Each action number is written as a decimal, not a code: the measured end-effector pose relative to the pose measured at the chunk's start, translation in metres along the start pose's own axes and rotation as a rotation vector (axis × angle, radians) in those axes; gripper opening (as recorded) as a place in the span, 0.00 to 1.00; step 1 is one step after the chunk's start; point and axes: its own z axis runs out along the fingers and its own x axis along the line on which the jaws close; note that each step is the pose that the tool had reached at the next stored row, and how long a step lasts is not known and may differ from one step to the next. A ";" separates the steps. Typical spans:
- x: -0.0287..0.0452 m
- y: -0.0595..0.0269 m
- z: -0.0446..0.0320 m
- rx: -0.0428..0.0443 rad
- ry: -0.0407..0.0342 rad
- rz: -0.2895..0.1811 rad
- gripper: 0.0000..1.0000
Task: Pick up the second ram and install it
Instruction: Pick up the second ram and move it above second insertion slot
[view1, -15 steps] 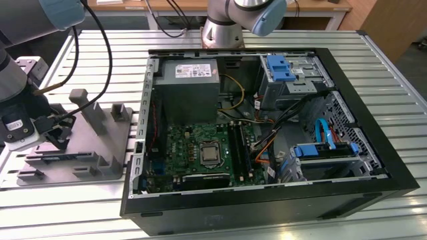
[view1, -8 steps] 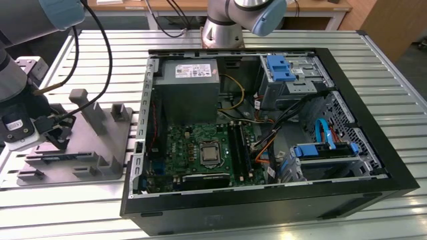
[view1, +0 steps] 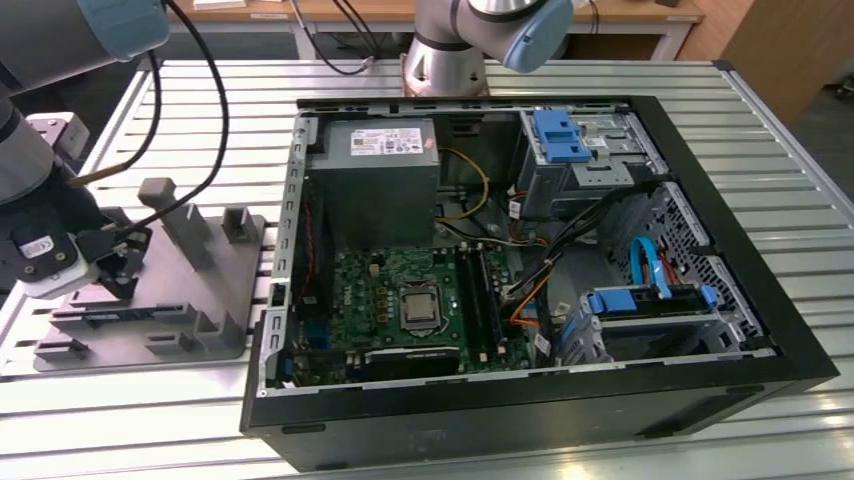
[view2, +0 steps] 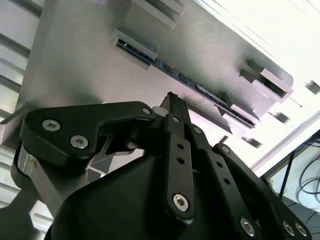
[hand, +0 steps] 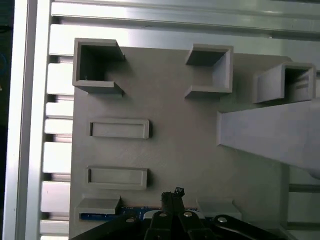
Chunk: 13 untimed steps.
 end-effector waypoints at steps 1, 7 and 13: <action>0.0000 0.0000 0.0001 -0.0005 0.0001 -0.018 0.10; -0.0001 -0.0001 0.0001 -0.0032 0.0009 -0.126 0.10; -0.0001 -0.0001 0.0000 -0.0050 0.0016 -0.205 0.10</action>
